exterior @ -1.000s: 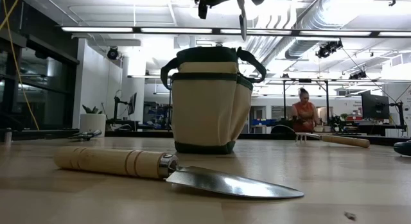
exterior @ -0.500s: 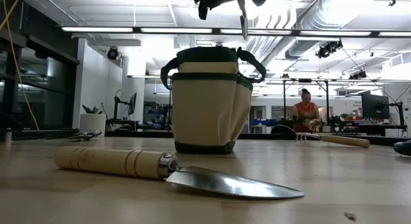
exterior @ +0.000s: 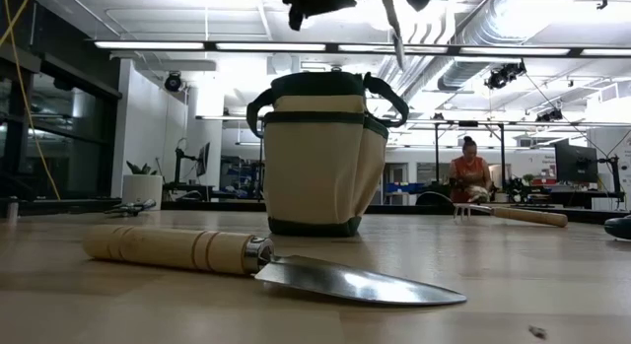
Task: Pick & Place Garden tools in Gardening bag
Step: Put the top trowel into the gardening bag
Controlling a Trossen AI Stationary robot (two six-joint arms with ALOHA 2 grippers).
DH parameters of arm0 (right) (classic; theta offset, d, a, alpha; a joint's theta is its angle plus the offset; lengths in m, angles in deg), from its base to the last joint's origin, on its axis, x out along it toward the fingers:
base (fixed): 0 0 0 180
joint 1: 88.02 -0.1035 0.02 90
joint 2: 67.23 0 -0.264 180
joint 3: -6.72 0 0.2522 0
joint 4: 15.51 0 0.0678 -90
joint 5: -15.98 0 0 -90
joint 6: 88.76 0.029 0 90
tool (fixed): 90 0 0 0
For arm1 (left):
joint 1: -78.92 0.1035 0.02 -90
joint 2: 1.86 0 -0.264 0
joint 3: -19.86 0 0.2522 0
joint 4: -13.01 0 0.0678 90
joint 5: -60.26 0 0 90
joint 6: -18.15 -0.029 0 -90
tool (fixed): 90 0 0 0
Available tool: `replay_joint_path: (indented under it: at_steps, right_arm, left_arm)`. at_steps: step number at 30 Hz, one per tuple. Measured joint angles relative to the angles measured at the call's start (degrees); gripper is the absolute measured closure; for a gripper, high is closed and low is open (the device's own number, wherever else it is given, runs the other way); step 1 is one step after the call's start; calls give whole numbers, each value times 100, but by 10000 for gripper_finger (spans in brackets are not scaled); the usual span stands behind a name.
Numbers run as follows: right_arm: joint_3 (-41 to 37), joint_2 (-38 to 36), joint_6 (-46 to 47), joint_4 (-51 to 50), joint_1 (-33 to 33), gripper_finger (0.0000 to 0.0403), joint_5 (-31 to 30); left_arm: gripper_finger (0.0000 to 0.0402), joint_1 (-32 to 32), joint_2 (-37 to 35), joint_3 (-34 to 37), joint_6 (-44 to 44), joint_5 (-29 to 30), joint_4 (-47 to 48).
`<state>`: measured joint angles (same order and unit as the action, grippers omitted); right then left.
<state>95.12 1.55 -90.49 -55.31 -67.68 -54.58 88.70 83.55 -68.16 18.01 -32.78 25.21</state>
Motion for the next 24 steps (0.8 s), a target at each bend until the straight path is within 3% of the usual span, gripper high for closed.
replay_joint_path:
  at_steps: [7,14,24]
  right_arm:
    - [-44,-35,39,-543,6,348,-24]
    - [-734,-365,238,-406,-18,348,-130]
    - [-2455,-1213,825,2028,-113,348,146]
  left_arm:
    - [291,0,-264,2,41,442,667]
    - [291,0,-284,4,346,509,1377]
    - [291,0,-284,9,645,518,2023]
